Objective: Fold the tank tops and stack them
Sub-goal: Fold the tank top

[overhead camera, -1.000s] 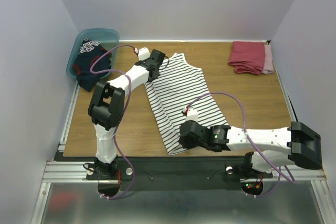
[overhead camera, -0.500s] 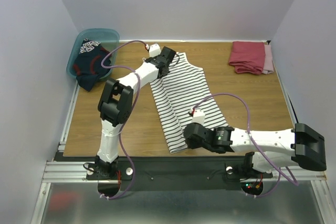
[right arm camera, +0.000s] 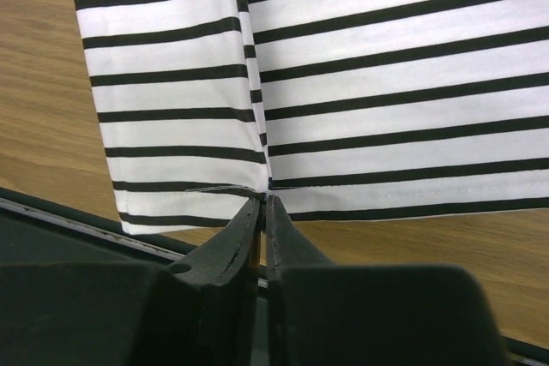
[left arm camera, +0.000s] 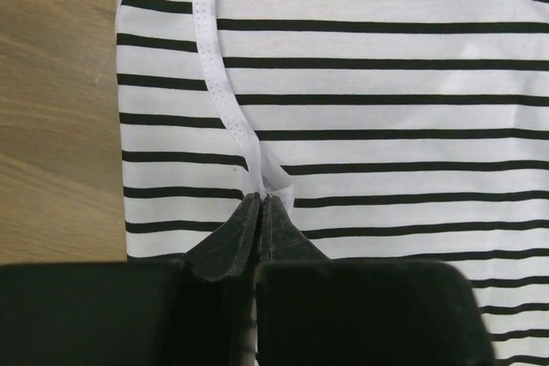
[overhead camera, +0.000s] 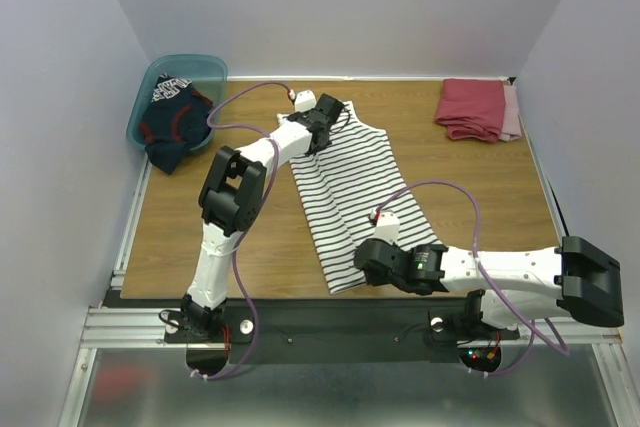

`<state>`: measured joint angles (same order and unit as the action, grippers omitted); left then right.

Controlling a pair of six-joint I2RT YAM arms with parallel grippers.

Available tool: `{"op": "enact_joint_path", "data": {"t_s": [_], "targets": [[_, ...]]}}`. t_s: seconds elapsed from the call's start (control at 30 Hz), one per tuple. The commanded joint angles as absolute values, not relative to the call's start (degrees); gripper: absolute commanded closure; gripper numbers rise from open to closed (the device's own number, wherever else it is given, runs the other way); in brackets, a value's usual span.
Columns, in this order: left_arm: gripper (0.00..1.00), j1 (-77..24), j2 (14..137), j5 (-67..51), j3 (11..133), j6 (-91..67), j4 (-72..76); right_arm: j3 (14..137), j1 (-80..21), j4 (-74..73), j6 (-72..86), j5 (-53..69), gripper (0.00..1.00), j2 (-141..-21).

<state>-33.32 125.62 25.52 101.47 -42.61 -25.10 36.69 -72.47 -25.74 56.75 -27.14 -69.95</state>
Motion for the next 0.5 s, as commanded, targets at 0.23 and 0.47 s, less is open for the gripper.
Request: {"op": "enact_joint_path", "data": {"t_s": [0.23,0.47], "targets": [[0.52,-33.4,120.5,24.2,98.4,-40.1,-16.5,42.6,-72.9,-35.3,57.7,-34.8,0.48,-69.7],[0.63,-31.2,114.3,23.9,89.6,-44.6,-14.6,50.5,-74.6,-35.1,54.1,-35.6,0.59,-78.8]]}}
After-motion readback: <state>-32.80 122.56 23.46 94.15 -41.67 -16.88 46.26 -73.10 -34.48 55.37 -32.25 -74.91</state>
